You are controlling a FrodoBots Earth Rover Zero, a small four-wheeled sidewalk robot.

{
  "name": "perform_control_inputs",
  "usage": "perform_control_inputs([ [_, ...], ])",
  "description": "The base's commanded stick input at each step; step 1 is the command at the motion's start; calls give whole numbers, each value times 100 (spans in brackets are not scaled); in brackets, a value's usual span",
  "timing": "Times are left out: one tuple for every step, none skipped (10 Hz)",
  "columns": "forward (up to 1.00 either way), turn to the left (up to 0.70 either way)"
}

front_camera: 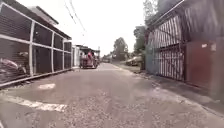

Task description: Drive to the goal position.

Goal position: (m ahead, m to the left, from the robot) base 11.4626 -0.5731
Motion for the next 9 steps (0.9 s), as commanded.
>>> perform_control_inputs([
  [70,0],
  [70,0],
  [70,0],
  [70,0],
  [70,0],
  [70,0],
  [70,0],
  [70,0],
  [70,0],
])
